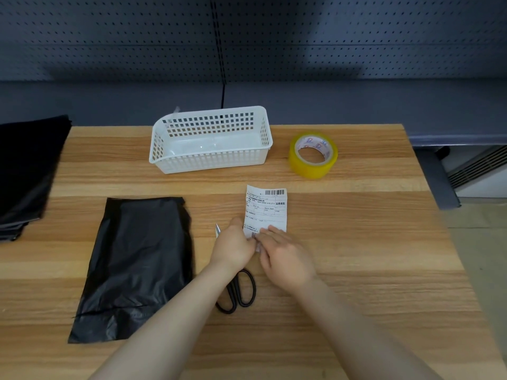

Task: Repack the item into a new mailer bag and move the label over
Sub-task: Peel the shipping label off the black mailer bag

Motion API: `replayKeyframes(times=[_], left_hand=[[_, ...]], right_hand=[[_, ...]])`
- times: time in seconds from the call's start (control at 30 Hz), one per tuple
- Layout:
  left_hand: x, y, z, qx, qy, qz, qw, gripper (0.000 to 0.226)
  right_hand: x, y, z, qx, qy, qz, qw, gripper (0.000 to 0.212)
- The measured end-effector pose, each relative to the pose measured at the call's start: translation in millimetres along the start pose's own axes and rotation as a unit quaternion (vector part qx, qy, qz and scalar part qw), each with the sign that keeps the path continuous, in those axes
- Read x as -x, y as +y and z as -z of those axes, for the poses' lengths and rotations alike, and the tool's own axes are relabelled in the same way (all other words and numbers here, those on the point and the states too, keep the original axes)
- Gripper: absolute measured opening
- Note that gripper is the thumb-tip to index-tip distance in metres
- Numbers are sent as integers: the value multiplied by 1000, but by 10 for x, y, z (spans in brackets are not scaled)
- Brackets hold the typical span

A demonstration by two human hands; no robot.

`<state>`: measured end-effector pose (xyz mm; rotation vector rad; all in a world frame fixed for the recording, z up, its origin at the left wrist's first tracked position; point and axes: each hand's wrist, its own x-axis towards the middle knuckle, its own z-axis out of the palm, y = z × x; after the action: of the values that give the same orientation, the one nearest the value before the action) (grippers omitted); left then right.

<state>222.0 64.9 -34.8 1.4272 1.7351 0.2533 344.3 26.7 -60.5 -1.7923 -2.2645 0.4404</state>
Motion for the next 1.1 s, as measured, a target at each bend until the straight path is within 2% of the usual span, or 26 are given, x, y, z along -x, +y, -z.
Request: replayKeyframes(times=[0.07, 0.13, 0.27, 0.4, 0.53, 0.7, 0.87, 1.1], left_hand=[[-17, -32, 13, -15, -4, 0, 1000, 40], [-46, -63, 26, -51, -8, 4, 999, 34], [-118, -45, 151, -138, -52, 5, 989, 12], [-183, 0, 265, -169, -83, 17, 982, 26], [-235, 41, 269, -191, -98, 4, 977, 25], [-280, 2, 268, -185, -116, 1, 976, 25], [-307, 15, 339, -223, -151, -50, 962, 27], [-352, 3, 373, -223, -183, -46, 956, 28]], right_hand=[[-22, 24, -8, -6, 18, 0, 1000, 24], [-49, 55, -29, -17, 15, -22, 1000, 36], [-195, 96, 13, -14, -2, -53, 998, 42], [-388, 150, 71, 11, -78, -79, 994, 56], [-503, 158, 149, 22, -115, -87, 989, 63], [-540, 193, 174, 1, -114, -92, 989, 62], [-569, 224, 196, -16, -105, -89, 990, 60], [-609, 230, 200, -2, -112, -97, 989, 64]])
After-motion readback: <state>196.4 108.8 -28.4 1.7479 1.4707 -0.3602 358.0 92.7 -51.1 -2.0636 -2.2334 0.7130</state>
